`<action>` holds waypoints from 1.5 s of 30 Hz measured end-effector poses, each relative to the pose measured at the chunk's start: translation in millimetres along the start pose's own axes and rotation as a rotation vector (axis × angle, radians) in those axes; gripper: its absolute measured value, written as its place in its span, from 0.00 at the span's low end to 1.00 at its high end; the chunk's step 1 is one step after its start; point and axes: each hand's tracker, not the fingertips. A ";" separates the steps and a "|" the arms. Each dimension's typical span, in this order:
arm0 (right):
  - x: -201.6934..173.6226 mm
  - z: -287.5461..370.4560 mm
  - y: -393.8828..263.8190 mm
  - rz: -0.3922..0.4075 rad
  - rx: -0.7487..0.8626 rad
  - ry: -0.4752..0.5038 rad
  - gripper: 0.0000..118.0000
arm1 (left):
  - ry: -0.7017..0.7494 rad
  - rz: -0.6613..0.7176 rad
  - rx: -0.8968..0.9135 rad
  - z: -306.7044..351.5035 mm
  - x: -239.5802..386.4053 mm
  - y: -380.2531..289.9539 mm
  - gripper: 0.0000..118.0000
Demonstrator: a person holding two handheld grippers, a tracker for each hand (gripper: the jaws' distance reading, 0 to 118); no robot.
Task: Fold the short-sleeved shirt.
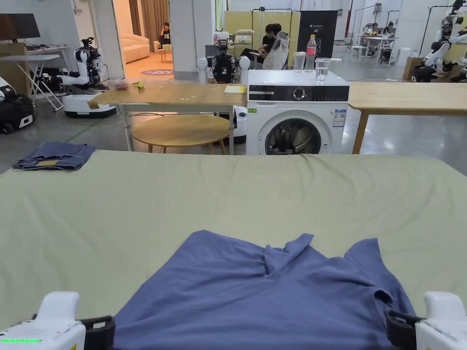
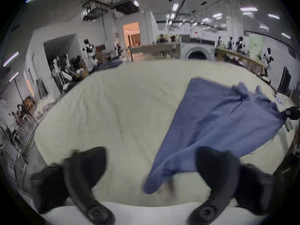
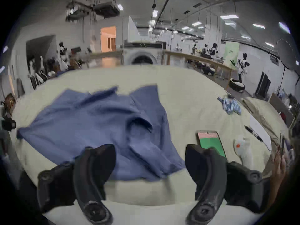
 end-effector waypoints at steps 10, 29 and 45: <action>-89.7 48.5 39.9 0.026 0.154 0.168 0.00 | -0.020 -0.006 0.103 42.9 17.4 24.8 0.00; -115.6 -17.2 33.9 0.093 0.009 0.233 0.00 | -0.164 0.026 -0.170 -60.2 -32.4 -39.8 0.96; -109.9 -255.2 140.8 0.163 -0.215 0.154 0.98 | -0.212 -0.084 -0.190 -66.3 -18.1 -7.0 0.02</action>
